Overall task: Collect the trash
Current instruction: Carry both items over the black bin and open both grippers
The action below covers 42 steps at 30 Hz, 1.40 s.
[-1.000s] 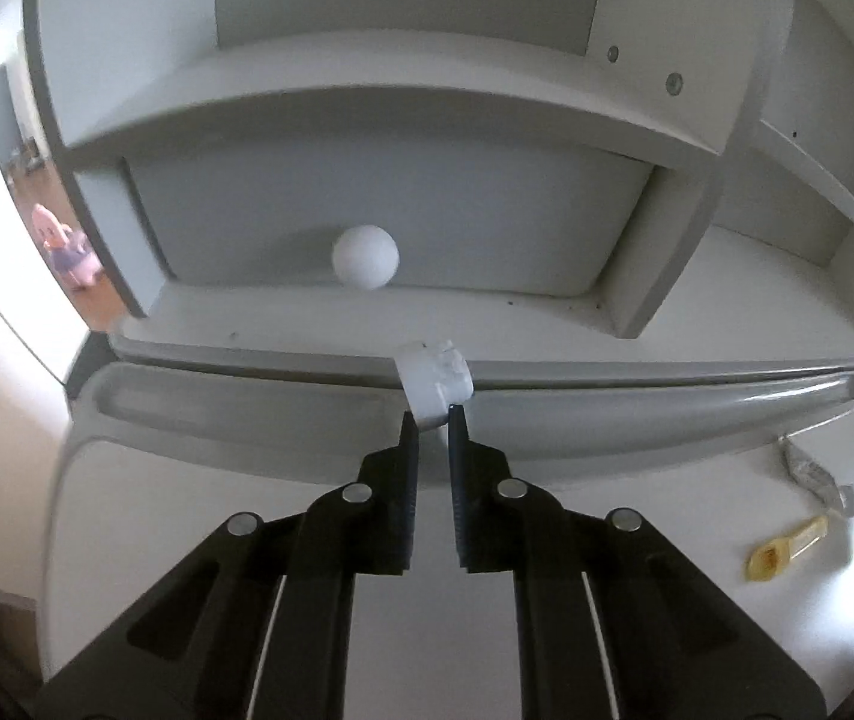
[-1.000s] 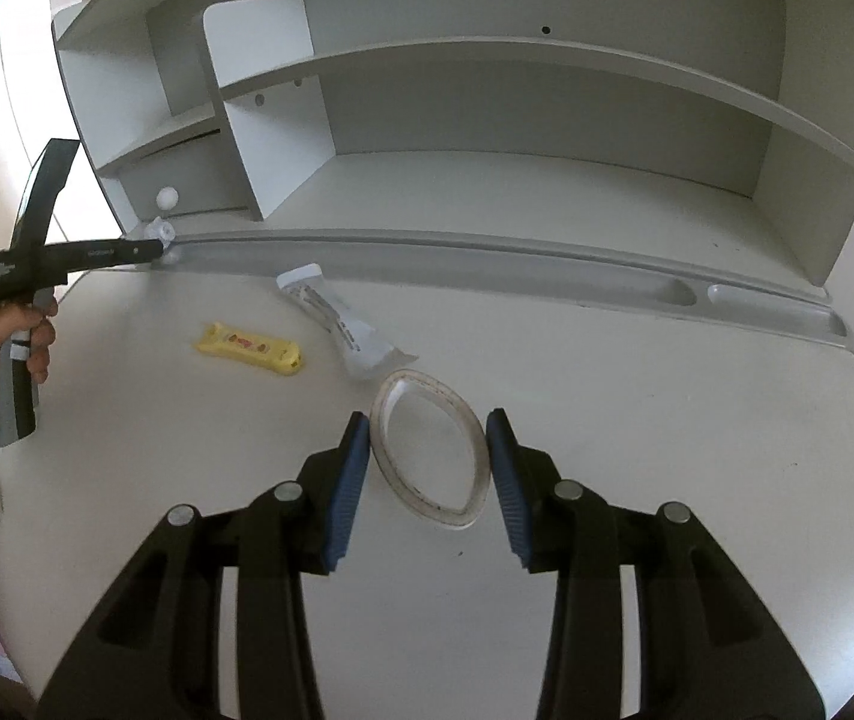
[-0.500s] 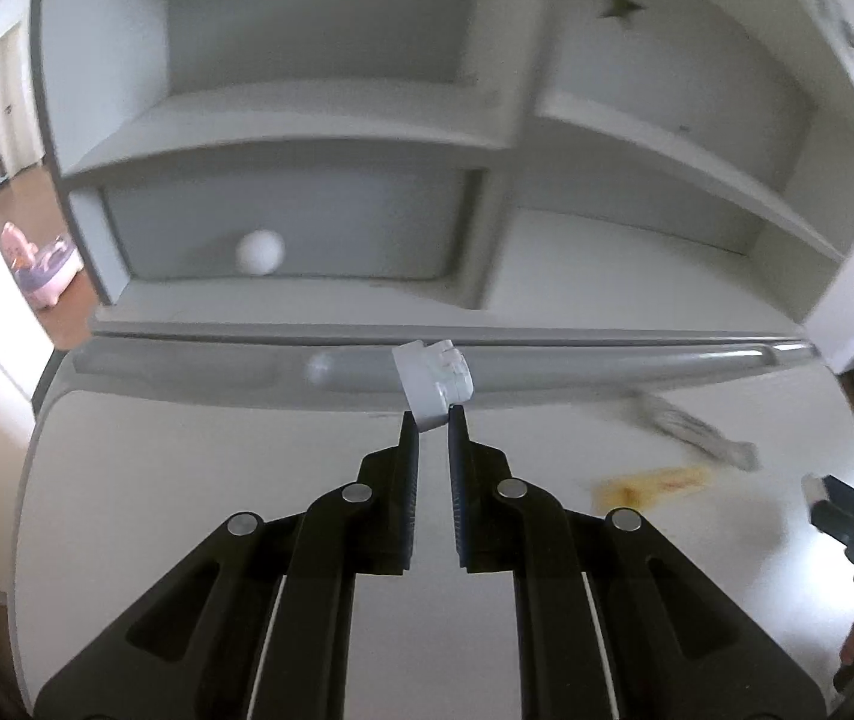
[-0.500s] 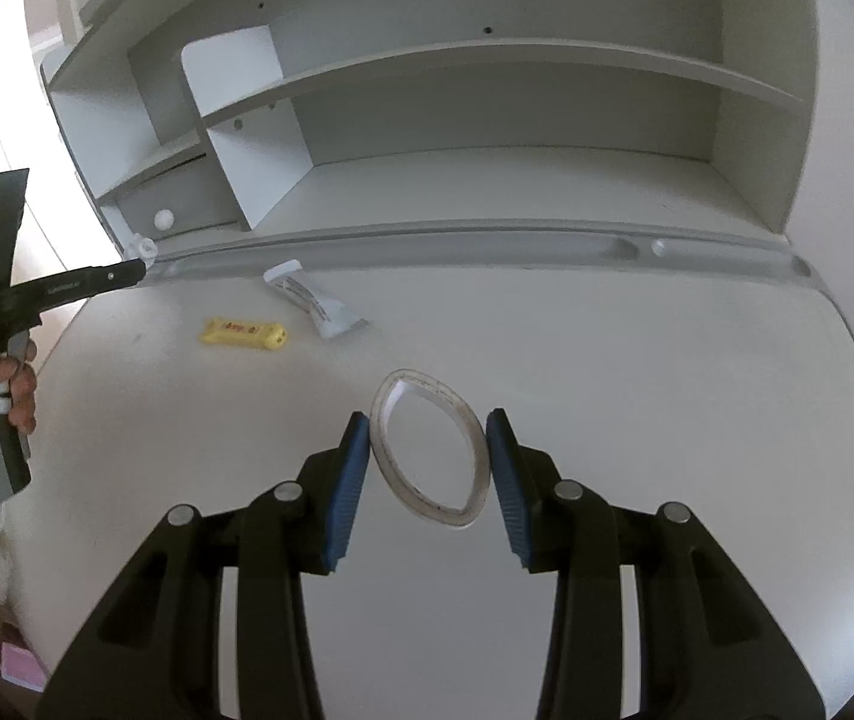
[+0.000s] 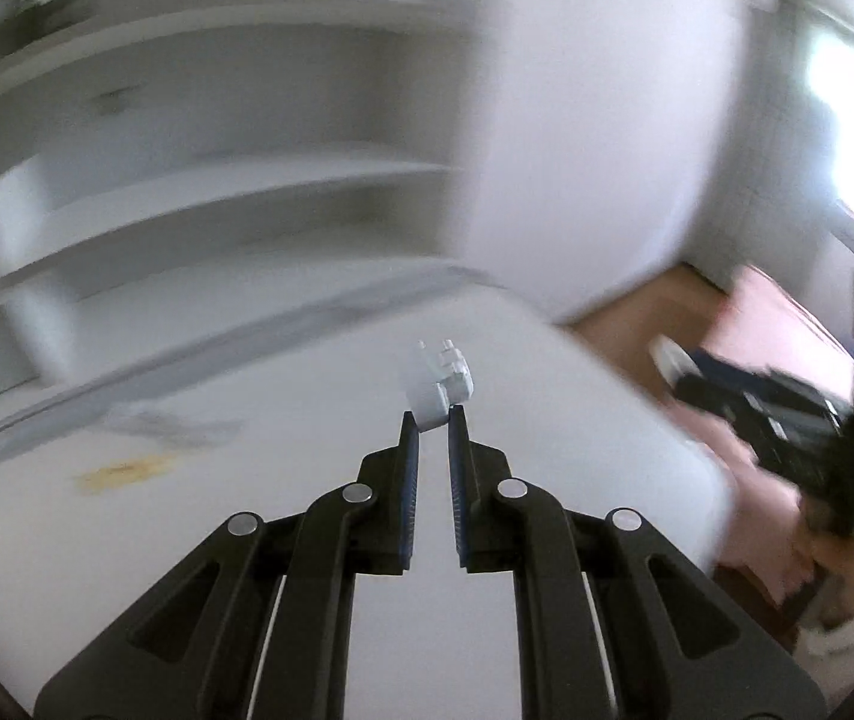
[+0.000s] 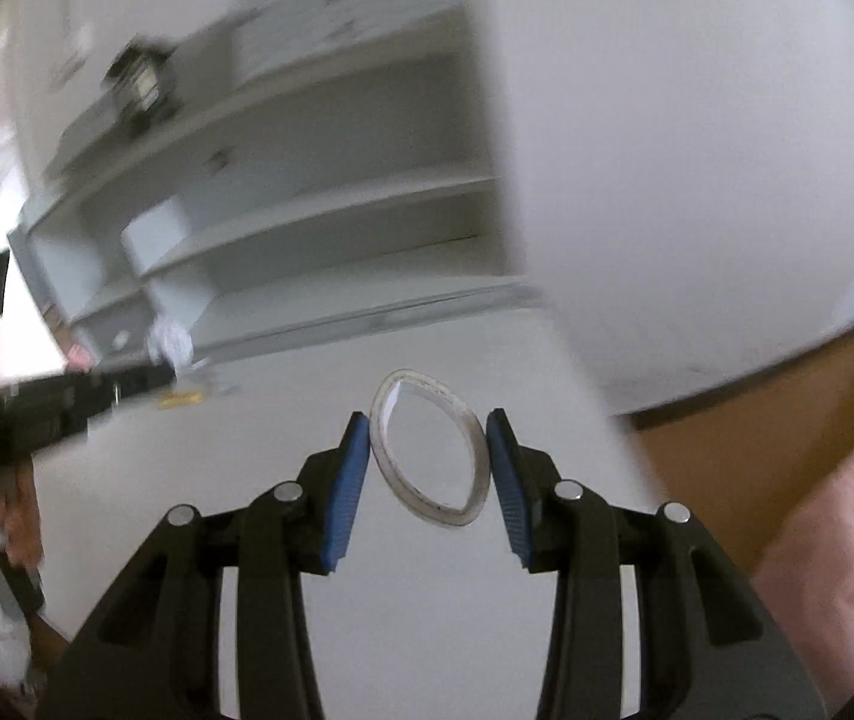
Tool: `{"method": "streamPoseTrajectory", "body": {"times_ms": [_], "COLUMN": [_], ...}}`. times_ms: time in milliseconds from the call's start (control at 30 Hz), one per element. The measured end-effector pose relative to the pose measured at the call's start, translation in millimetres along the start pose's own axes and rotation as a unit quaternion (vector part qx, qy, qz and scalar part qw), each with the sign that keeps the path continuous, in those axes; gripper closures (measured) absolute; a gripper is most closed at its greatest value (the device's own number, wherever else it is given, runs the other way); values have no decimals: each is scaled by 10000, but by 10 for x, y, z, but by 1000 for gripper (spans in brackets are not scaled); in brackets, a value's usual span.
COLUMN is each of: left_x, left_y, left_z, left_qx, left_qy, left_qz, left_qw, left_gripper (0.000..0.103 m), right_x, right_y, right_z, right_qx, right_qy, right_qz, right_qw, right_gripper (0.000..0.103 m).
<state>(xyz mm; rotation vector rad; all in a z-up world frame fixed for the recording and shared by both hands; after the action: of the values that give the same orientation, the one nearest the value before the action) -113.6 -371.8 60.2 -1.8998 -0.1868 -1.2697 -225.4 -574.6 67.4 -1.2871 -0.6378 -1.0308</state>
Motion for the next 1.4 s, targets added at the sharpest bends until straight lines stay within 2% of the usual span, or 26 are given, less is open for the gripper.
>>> {"method": "streamPoseTrajectory", "body": {"times_ms": [33,100,233,333,400,533,633,700,767,867,933,1100,1200,1233,1267,1300,1333,1367,1400], "left_x": [-15,-119,-570,-1089,-1478,-2376,-2867,-3109,-3242,-3282,-3263,-3268,-3245,-3237,-3229,-3229,-3226,-3199,-3151], "left_y": [89,203,413,645,929,1705,2193,2401,2548,2530,2526,2577,2553,2548,2548,2539,2531,2523,2491], "left_z": [-363,-1062,-2346,-2961,-3202,-3324,-3212,-3114,-3033,-2999,-2882,-2892,-2962,-2977,-2987,-2999,-3009,-3013,-3028], "left_qx": [-259,-789,-1760,-2156,-2201,-1774,-1284,-1120,-1018,-1055,-1094,-1204,-1260,-1259,-1245,-1255,-1258,-1268,-1275], "left_qy": [187,525,1141,1372,1305,1195,1276,1181,1196,1140,1121,1049,1011,1020,1024,991,943,900,914], "left_qz": [58,181,637,1143,1618,2810,3392,3730,3908,4017,4022,4096,4097,4057,4024,4030,4041,3926,3738], "left_qw": [9995,9953,9757,9600,9531,9355,9231,9134,9070,9025,9020,8982,8978,8995,9012,9011,9011,9065,9142], "left_gripper": [94,94,94,94,94,94,94,94,94,94,94,94,94,92,77,57,12,7,6], "right_x": [-17,-71,-414,-913,-1260,-2208,-2789,-3077,-3235,-3343,-3381,-3381,-3322,-3310,-3291,-3265,-3237,-3214,-3188], "right_y": [-243,-533,-1068,-1171,-1098,-728,-380,-205,-64,53,34,131,139,121,99,78,53,28,5], "right_z": [-322,-723,-1606,-2213,-2460,-2914,-2996,-3012,-3018,-3029,-3063,-3068,-3083,-3107,-3136,-3172,-3219,-3259,-3290], "right_qx": [-228,-489,-970,-1142,-1205,-1185,-1017,-911,-1052,-988,-966,-847,-883,-904,-940,-1001,-1111,-1195,-1238], "right_qy": [186,419,987,1570,1818,2450,2705,2923,2658,2811,2819,3122,3226,3309,3366,3411,3433,3453,3493], "right_qz": [-97,-153,0,418,776,1831,2627,3031,3354,3497,3509,3466,3365,3296,3243,3171,3111,3054,2992], "right_qw": [9995,9978,9904,9801,9728,9447,9206,9024,8977,8882,8877,8805,8803,8796,8790,8793,8792,8793,8793], "right_gripper": [63,63,63,63,63,63,63,63,63,63,63,63,62,52,27,15,7,7,7]}}
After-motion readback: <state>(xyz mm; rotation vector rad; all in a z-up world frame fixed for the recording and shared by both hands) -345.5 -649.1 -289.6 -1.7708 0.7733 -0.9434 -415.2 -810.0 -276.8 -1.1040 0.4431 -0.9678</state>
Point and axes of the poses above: each gripper's, at about its wrist camera, not at the fingertips, and y roughly the way its jaws point, z to its left, x to its top, the point moved 7 cm from there along y, roughly the way its jaws point, and after that the axes turned 6 degrees about -z, right-handed, at the moved point
